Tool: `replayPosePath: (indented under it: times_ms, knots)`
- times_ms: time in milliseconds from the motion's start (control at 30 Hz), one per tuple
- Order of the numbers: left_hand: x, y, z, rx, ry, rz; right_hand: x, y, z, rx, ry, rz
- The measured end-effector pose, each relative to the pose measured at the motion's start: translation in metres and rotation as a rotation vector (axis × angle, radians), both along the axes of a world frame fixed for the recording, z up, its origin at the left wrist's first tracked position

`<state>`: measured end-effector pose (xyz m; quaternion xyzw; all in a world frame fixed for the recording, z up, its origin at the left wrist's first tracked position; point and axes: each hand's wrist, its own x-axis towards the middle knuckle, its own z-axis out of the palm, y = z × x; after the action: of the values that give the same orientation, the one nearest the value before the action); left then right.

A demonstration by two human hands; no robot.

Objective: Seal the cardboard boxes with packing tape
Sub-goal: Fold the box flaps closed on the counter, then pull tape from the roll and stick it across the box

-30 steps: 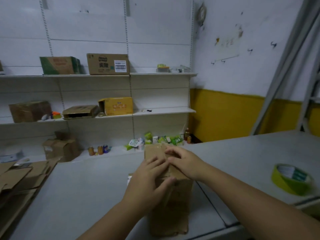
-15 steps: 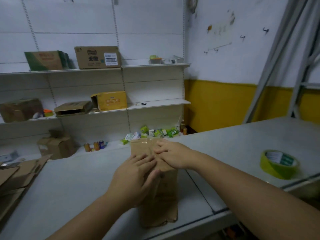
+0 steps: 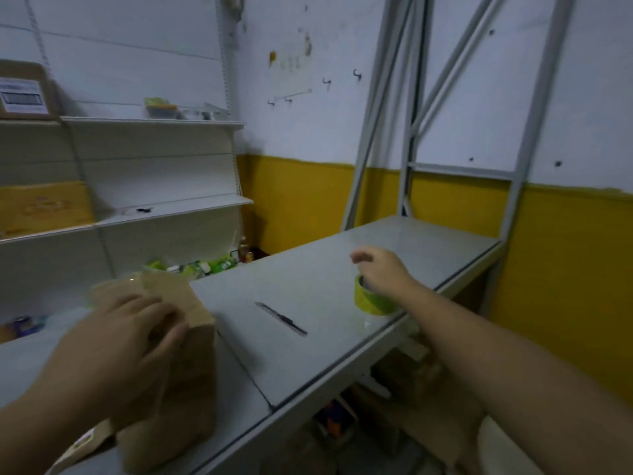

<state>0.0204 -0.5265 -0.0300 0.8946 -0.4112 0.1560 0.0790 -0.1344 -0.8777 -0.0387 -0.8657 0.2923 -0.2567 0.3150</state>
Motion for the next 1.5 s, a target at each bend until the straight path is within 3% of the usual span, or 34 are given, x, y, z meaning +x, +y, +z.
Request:
replayPosePath:
  times_ms: [133, 200, 300, 433, 600, 733, 867, 967, 1100, 1200, 1300, 1500]
  knots:
    - [-0.033, -0.029, 0.028, -0.135, -0.177, -0.086, -0.026, -0.032, -0.004, -0.108, 0.307, 0.055]
    - [-0.063, -0.052, 0.033, -0.243, -0.059, -0.238, -0.025, -0.033, -0.005, -0.201, 0.487, 0.114]
    - [-0.101, -0.087, 0.020, -0.129, 0.229, -0.423, -0.025, -0.027, -0.004, -0.358, 0.637, 0.160]
    - [-0.105, -0.111, -0.005, -0.076, 0.428, -0.441, -0.027, -0.021, 0.021, -0.196, 0.368, 0.211]
    - [-0.078, -0.113, -0.004, -0.367, 0.816, -0.308, -0.042, -0.016, 0.033, -0.107, 0.318, 0.298]
    - [-0.076, -0.116, -0.012, -0.384, 0.934, -0.287, -0.058, -0.021, 0.028, -0.067, 0.152, 0.229]
    - [-0.087, -0.144, -0.025, -0.414, 1.029, -0.330, -0.076, -0.023, 0.018, -0.085, 0.082, 0.219]
    - [-0.103, -0.185, -0.032, -0.477, 1.228, -0.346, -0.087, -0.019, 0.016, -0.108, 0.025, 0.204]
    - [-0.135, -0.240, -0.036, -0.465, 1.378, -0.399, -0.095, -0.013, 0.052, -0.082, -0.285, 0.205]
    - [-0.151, -0.259, -0.019, -0.591, 1.512, -0.558, -0.096, -0.004, 0.083, -0.039, -0.354, 0.287]
    - [-0.144, -0.248, 0.002, -0.656, 1.571, -0.661, -0.094, 0.001, 0.085, 0.017, -0.332, 0.330]
    - [-0.117, -0.177, 0.020, -0.720, 1.538, -0.578, -0.062, 0.041, 0.077, 0.119, -0.466, 0.439]
